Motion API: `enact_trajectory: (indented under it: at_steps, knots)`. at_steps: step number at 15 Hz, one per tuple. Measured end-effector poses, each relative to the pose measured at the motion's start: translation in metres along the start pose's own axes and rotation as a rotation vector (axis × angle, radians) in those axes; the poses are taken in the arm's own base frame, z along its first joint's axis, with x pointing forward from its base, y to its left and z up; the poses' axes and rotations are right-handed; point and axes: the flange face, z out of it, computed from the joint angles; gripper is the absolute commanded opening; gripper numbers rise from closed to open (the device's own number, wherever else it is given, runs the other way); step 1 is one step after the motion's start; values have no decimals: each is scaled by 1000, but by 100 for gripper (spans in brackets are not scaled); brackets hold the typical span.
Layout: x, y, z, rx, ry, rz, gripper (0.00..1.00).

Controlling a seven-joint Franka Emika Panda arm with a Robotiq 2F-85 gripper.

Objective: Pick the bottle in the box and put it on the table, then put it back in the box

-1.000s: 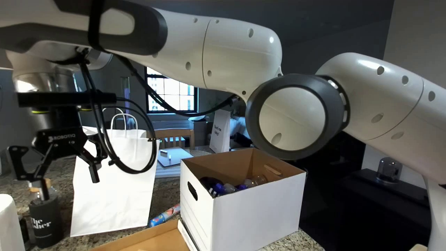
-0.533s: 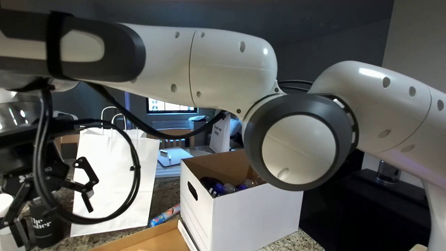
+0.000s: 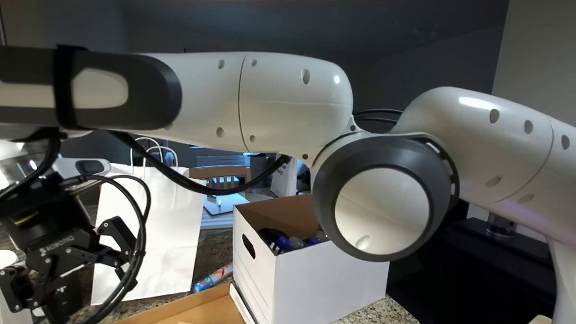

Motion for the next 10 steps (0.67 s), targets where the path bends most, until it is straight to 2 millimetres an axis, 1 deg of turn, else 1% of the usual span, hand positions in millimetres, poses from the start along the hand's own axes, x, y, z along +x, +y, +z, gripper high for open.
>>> enact_trajectory:
  at_steps: [4,6,8,10]
  knots:
    - [10,0,20,-57,-34,203,100]
    - [14,-1,28,-77,-78,285,100]
    - [17,-1,32,-80,-83,296,100]
    - [15,-1,31,-78,-82,294,100]
